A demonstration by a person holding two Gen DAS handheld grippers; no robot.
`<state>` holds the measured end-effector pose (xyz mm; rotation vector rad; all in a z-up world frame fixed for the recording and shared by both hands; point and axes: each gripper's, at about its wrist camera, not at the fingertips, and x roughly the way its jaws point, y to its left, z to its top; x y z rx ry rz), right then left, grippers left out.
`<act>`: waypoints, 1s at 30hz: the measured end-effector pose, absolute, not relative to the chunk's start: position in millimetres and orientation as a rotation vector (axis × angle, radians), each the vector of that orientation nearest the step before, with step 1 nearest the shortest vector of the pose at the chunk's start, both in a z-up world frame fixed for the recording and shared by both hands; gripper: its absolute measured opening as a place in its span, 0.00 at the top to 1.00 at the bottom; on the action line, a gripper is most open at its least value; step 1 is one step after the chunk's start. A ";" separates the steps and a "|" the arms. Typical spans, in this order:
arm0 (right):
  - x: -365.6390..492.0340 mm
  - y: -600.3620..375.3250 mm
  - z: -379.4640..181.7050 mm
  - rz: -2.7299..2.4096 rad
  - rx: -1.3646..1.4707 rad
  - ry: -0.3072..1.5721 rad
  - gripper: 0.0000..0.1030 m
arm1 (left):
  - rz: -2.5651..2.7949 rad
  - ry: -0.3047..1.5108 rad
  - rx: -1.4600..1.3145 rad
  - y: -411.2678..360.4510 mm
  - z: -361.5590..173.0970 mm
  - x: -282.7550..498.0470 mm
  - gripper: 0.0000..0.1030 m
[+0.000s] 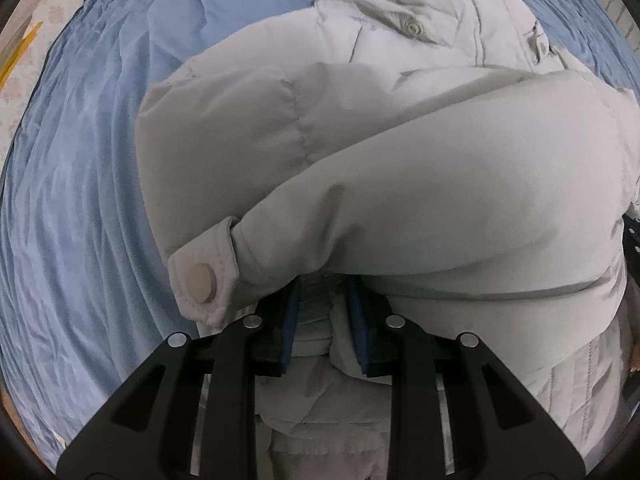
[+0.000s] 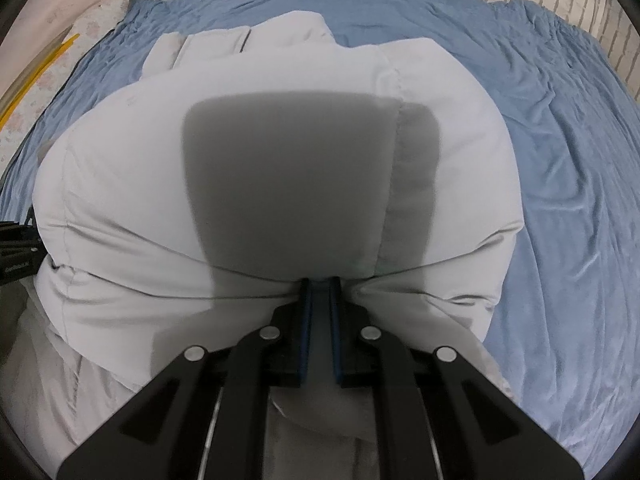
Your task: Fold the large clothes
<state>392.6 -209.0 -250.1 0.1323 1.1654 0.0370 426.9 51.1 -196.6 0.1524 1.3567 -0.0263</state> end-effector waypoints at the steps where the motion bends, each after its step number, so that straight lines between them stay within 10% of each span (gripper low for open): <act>1: 391.6 -213.0 -244.8 0.045 0.136 1.174 0.92 | -0.032 1.351 0.159 51.2 -191.7 424.0 0.75; 4: 378.2 -226.4 -215.3 0.085 0.199 1.133 0.86 | -0.030 1.280 0.149 54.2 -158.9 401.3 0.40; 8: 377.1 -233.5 -174.0 0.067 0.197 0.998 0.86 | -0.052 1.148 0.125 38.0 -110.0 388.4 0.33; 13: 420.2 -223.3 -176.5 0.045 0.285 0.974 0.86 | -0.023 1.273 0.098 14.2 -138.7 428.9 0.80; 30: 466.1 -205.8 -255.9 -0.007 0.245 1.186 0.91 | 0.040 1.403 0.199 -23.0 -198.5 454.1 0.82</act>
